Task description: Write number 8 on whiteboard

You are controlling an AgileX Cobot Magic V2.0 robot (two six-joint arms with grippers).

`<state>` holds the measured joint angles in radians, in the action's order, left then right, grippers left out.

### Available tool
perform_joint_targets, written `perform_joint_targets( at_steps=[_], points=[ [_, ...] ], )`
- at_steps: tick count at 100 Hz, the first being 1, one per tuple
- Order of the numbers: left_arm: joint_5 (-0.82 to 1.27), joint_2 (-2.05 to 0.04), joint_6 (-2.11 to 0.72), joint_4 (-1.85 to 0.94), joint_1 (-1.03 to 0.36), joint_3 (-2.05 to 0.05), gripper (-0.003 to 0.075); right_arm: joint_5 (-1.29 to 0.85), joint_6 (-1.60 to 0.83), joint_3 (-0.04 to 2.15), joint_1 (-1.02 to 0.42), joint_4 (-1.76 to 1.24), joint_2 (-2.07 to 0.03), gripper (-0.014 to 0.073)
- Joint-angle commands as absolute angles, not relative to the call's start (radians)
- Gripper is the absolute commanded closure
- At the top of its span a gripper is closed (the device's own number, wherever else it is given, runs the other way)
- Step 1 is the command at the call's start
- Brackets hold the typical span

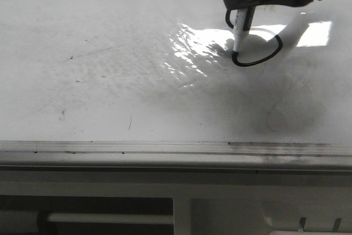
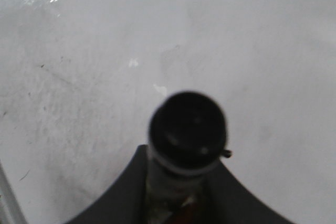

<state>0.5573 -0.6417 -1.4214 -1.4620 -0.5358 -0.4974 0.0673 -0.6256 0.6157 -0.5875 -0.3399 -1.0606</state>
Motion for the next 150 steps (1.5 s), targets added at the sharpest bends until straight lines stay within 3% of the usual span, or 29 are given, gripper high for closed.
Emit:
perform_joint_targets(
  at_steps=[1, 27, 71, 90, 100, 112, 117, 133, 150],
  points=[
    [0.567, -0.640, -1.414, -1.509, -0.534, -0.524, 0.0741, 0.174, -0.665, 0.667, -0.533, -0.328, -1.062, 0.0638],
    [0.567, -0.640, -1.414, -1.509, -0.534, -0.524, 0.0741, 0.152, -0.665, 0.731, -0.451, -0.328, -1.062, 0.0638],
    [0.567, -0.640, -1.414, -1.509, -0.534, -0.524, 0.0741, 0.059, -0.665, 0.808, -0.543, -0.328, -1.089, 0.0638],
    [0.567, -0.640, -1.414, -1.489, -0.534, -0.524, 0.0735, -0.041, -0.665, 0.809, -0.547, -0.328, -0.937, 0.0638],
    [0.574, -0.642, -1.414, -1.481, -0.534, -0.524, 0.0619, -0.147, -0.665, 0.810, -0.547, -0.328, -0.837, 0.0638],
    [0.581, -0.678, -1.414, -1.485, -0.534, -0.526, 0.0327, -0.242, -0.665, 0.810, -0.547, -0.362, -0.777, 0.0638],
    [0.597, -0.703, -1.414, -1.485, -0.538, -0.534, 0.0254, -0.260, -0.665, 0.810, -0.547, -0.399, -0.775, 0.0639],
    [0.756, -0.815, -1.454, -1.505, -0.543, -0.588, 0.0270, -0.315, -0.665, 0.810, -0.575, -0.484, -0.797, 0.0639],
    [0.827, -0.939, -1.543, -1.509, -0.602, -0.647, 0.0283, -0.339, -0.681, 0.810, -0.727, -0.484, -0.840, 0.0664]
  ],
)
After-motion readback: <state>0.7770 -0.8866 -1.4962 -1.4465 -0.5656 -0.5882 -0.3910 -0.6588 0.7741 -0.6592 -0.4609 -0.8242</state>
